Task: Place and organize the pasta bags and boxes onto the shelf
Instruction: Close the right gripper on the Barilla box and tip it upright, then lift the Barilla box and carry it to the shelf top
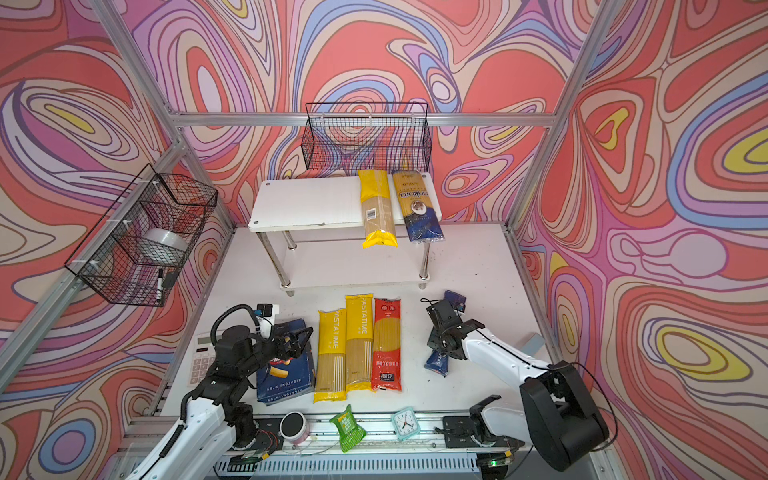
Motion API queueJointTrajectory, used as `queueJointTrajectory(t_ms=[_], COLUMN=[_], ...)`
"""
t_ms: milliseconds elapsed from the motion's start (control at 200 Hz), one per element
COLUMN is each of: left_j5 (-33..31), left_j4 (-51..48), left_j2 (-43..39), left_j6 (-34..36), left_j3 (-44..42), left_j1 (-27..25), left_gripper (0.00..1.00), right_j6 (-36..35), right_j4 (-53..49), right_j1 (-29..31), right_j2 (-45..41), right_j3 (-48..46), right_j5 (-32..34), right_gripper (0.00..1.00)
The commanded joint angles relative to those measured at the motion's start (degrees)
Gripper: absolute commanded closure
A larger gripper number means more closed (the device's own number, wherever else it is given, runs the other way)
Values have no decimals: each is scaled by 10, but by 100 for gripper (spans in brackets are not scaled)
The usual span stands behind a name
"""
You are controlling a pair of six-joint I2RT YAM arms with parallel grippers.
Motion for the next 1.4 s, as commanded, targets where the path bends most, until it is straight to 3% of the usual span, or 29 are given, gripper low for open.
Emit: queueJointTrajectory(t_ms=[0, 356, 661, 966, 1397], left_j5=[4, 1, -6, -9, -14], left_j4=[7, 5, 3, 1, 1], left_j2=[0, -1, -4, -4, -1], left_j6=[6, 6, 4, 2, 1], left_j3=[9, 10, 9, 10, 10], left_j1=[-3, -3, -3, -3, -2], left_gripper=[0, 0, 0, 0, 0], right_j6=[-20, -128, -157, -196, -217], right_j4=[-23, -54, -91, -114, -159], right_j1=[4, 15, 26, 94, 218], right_j2=[-1, -122, -164, -148, -59], right_j3=[10, 55, 116, 180, 339], right_j5=[-31, -64, -105, -153, -95], right_gripper=[69, 78, 79, 79, 79])
